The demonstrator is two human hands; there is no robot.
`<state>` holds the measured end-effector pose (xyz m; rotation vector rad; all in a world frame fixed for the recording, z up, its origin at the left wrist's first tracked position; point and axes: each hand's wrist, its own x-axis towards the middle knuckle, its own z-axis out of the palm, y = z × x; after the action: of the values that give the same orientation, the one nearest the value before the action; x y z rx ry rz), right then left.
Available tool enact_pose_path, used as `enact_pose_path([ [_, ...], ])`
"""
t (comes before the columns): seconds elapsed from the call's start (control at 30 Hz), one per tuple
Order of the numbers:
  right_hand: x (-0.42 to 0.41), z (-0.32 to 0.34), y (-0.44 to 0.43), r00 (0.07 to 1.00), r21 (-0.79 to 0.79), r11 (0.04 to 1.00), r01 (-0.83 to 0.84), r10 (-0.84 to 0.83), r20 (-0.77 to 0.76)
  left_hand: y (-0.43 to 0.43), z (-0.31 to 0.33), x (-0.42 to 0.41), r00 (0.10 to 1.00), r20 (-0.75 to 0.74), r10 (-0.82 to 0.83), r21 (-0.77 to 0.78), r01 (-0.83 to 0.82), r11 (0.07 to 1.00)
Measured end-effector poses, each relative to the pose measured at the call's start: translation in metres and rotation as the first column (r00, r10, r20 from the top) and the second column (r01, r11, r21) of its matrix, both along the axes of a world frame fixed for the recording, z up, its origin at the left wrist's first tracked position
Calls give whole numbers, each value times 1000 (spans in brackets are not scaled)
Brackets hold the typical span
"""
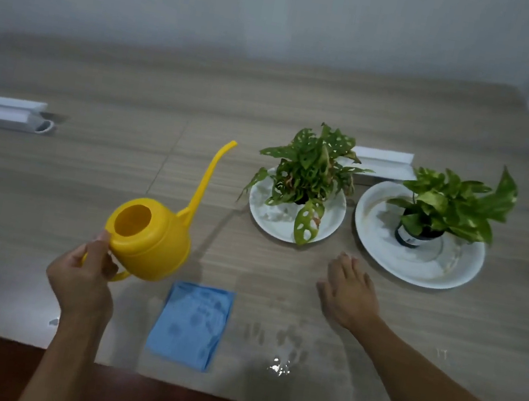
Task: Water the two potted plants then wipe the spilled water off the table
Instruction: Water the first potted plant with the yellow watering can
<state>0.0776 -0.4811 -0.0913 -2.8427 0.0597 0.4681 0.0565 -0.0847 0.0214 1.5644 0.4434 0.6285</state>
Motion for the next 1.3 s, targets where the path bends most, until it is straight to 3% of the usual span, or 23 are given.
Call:
enact_pose_path([
  [0.63, 10, -72, -3, 988, -51, 998, 37, -29, 153, -72, 53, 69, 964, 54, -261, 136, 252, 958],
  [0.83, 15, -74, 8, 980, -42, 992, 123, -114, 163, -75, 61, 81, 968, 22, -250, 139, 245, 960],
  [1.3, 15, -78, 15, 974, -35, 994, 101, -92, 206, -60, 81, 109, 954, -119, -274, 256, 297, 920],
])
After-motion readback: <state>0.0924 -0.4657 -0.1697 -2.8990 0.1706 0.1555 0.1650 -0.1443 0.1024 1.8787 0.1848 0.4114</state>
